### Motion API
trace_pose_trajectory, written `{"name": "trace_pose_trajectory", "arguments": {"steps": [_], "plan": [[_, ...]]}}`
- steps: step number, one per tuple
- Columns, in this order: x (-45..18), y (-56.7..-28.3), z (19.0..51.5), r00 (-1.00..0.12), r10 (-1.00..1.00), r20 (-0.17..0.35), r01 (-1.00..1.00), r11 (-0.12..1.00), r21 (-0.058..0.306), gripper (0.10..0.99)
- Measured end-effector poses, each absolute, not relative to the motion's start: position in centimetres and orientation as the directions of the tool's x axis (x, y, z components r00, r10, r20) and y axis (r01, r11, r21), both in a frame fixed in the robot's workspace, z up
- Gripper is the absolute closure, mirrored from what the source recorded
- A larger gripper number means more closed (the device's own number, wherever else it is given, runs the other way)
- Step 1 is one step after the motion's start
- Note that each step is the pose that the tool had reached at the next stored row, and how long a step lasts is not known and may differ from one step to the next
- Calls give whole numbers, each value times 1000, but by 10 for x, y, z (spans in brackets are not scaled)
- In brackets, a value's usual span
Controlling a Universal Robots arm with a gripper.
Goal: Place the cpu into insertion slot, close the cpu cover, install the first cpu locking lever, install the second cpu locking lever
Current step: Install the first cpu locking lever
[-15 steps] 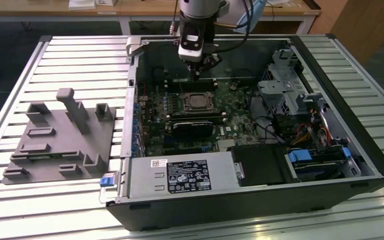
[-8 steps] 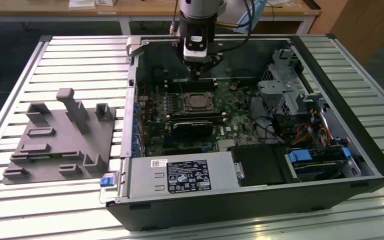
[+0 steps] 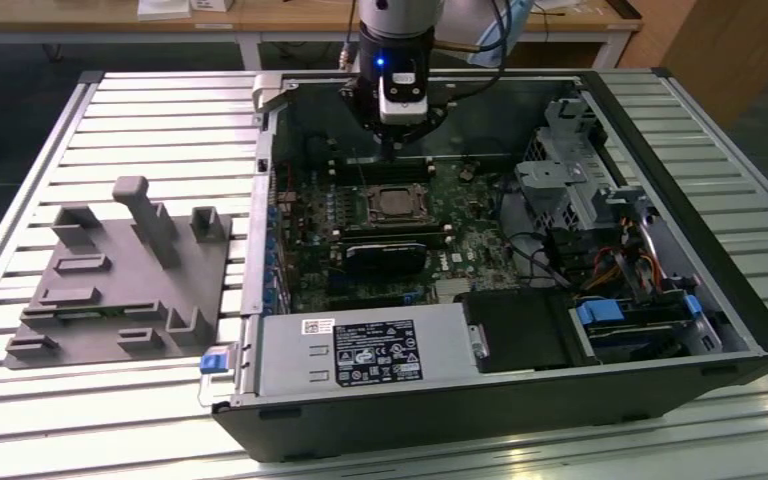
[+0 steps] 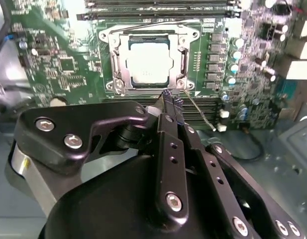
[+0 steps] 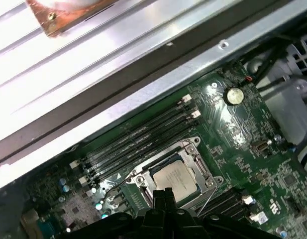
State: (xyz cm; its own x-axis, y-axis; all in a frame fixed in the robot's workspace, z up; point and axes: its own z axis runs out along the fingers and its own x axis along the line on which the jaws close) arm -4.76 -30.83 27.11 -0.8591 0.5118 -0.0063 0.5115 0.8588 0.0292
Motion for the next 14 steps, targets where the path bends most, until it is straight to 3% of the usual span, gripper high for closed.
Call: {"name": "trace_pose_trajectory", "arguments": {"steps": [14], "plan": [[-48, -308, 271, -959, 284, -6, 284, 958, 29, 980]]}}
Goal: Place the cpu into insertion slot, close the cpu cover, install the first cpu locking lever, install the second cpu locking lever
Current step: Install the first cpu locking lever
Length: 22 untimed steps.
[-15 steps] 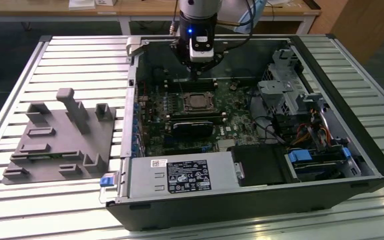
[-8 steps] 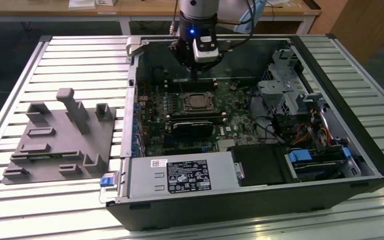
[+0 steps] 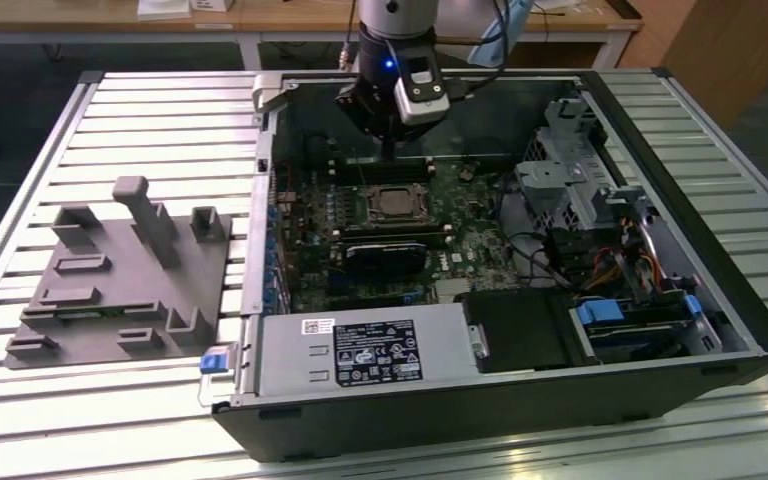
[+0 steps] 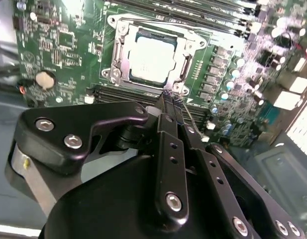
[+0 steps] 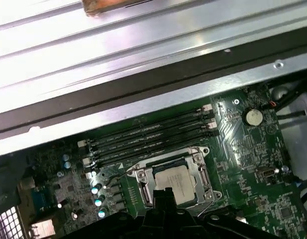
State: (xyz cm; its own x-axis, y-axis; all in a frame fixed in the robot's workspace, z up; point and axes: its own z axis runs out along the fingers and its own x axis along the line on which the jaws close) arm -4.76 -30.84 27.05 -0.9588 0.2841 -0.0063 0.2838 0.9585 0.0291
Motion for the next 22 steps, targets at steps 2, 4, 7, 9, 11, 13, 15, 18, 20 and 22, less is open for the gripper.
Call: {"name": "trace_pose_trajectory", "arguments": {"steps": [2, 4, 7, 9, 11, 13, 15, 18, 20, 22], "plan": [[-48, -308, 270, -968, 251, -6, 251, 968, 29, 980], [-48, -308, 270, -976, 219, -7, 219, 975, 29, 980], [-48, -308, 270, -985, 172, -7, 171, 985, 29, 980], [-48, -308, 270, -990, 139, -7, 139, 990, 30, 980], [-48, -308, 270, -994, 110, -7, 109, 994, 31, 980], [-48, -308, 270, -997, 74, -6, 74, 997, 30, 980], [-48, -308, 270, -999, 38, -6, 38, 999, 30, 980], [-49, -308, 269, -1000, 6, -7, 5, 1000, 31, 980], [-53, -308, 269, -1000, 2, -7, 2, 999, 32, 980], [-59, -308, 269, -1000, 0, -7, 0, 999, 33, 980]]}}
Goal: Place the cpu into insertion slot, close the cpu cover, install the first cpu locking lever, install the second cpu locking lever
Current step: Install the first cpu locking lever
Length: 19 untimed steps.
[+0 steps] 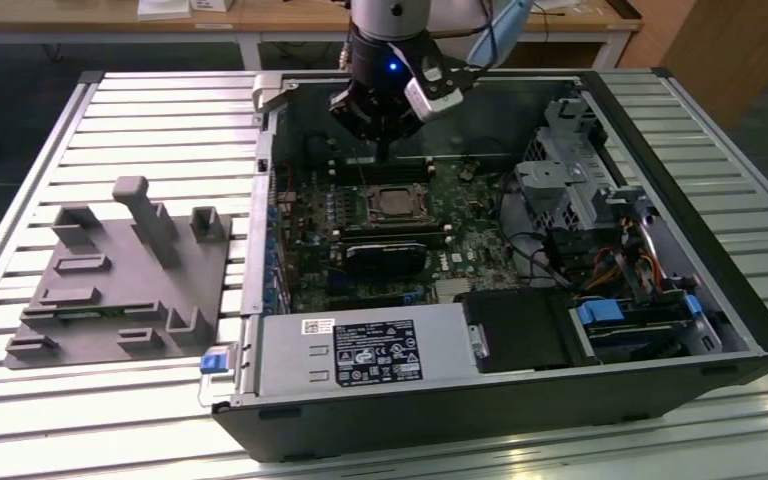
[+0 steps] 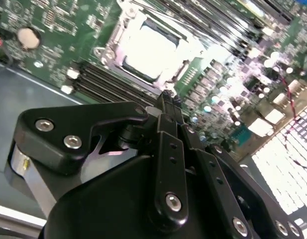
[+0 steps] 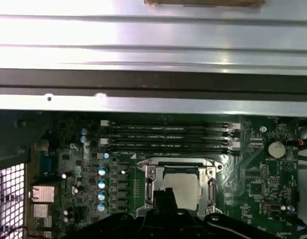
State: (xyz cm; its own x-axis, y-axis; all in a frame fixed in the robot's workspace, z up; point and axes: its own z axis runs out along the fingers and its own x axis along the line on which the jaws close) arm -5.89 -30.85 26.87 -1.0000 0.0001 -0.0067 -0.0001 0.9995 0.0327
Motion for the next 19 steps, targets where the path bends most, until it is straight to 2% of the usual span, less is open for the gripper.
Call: {"name": "trace_pose_trajectory", "arguments": {"steps": [19], "plan": [[-99, -305, 262, -1000, -9, -7, -9, 999, 33, 980]]}}
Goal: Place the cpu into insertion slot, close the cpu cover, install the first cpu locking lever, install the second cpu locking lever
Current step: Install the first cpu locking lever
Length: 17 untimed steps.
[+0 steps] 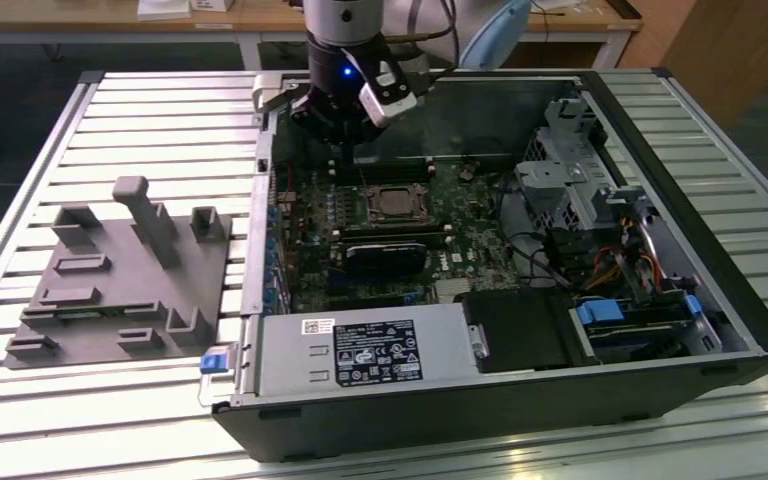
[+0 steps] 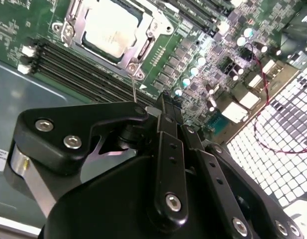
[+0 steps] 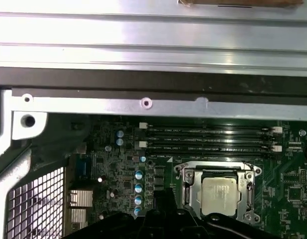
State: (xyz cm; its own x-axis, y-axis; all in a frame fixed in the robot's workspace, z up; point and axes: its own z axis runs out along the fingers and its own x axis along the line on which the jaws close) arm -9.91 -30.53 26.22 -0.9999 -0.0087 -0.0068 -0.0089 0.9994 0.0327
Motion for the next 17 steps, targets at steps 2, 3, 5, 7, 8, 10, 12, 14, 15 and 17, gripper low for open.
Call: {"name": "trace_pose_trajectory", "arguments": {"steps": [2, 3, 5, 7, 8, 10, 12, 14, 15, 17], "plan": [[-99, -302, 261, -1000, -10, -7, -10, 999, 33, 980], [-99, -300, 261, -1000, -10, -7, -10, 999, 33, 980], [-99, -297, 260, -1000, -11, -7, -11, 999, 33, 980], [-99, -295, 260, -1000, -11, -7, -11, 999, 33, 980], [-99, -295, 260, -1000, -11, -7, -11, 999, 33, 980], [-98, -294, 260, -1000, -11, -7, -12, 999, 33, 980], [-95, -293, 259, -1000, -11, -7, -12, 999, 33, 980], [-90, -293, 259, -1000, -11, -7, -12, 999, 33, 980], [-87, -292, 259, -1000, -11, -7, -12, 999, 33, 980], [-80, -292, 259, -1000, -11, -7, -12, 999, 33, 980]]}}
